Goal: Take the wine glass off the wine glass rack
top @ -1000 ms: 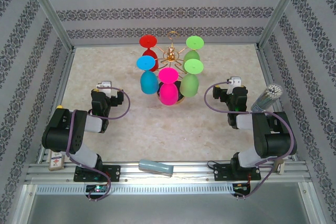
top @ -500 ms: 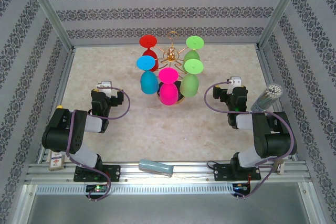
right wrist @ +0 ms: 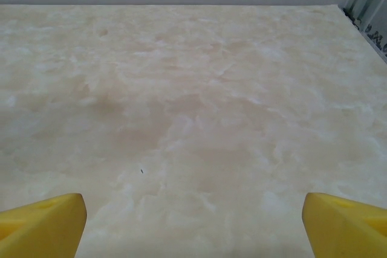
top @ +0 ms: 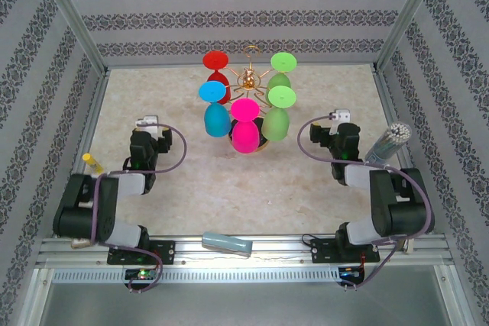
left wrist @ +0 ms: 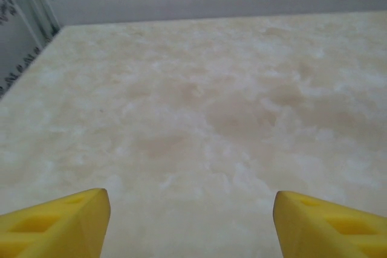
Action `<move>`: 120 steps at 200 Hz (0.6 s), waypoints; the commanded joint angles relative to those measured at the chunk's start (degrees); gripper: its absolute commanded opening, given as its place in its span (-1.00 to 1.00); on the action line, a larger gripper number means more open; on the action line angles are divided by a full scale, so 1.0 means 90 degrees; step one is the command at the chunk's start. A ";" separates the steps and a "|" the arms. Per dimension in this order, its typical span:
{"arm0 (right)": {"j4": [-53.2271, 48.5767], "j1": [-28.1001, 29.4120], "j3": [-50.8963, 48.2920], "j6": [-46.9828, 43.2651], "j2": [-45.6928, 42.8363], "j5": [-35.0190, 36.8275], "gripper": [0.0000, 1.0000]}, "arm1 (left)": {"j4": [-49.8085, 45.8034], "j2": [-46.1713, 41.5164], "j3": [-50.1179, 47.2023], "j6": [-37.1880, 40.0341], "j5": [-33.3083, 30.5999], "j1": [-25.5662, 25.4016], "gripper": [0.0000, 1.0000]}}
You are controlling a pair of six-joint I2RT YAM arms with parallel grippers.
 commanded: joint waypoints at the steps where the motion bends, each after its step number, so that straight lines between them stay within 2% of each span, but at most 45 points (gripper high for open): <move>1: -0.1816 -0.0160 0.0757 0.0852 -0.0655 0.0163 0.83 | -0.1674 -0.0992 0.0670 -0.0404 -0.0248 0.0073 0.42; 27: -0.2607 -0.0590 0.1060 0.1759 -0.1260 -0.0776 0.78 | -0.3140 -0.1417 0.1400 -0.0771 0.0020 0.0063 0.41; 59: -0.4255 -0.0785 0.2047 0.2204 -0.1759 -0.1817 0.68 | -0.4933 -0.1559 0.2409 -0.1565 0.0524 -0.0015 0.36; 79: -0.5329 -0.0852 0.2795 0.2330 -0.1949 -0.2472 0.54 | -0.5850 -0.1749 0.3012 -0.2136 0.1053 -0.0096 0.32; 120: -0.5834 -0.0862 0.3236 0.3043 -0.2517 -0.4019 0.31 | -0.7235 -0.2232 0.3863 -0.2500 0.1627 -0.0258 0.24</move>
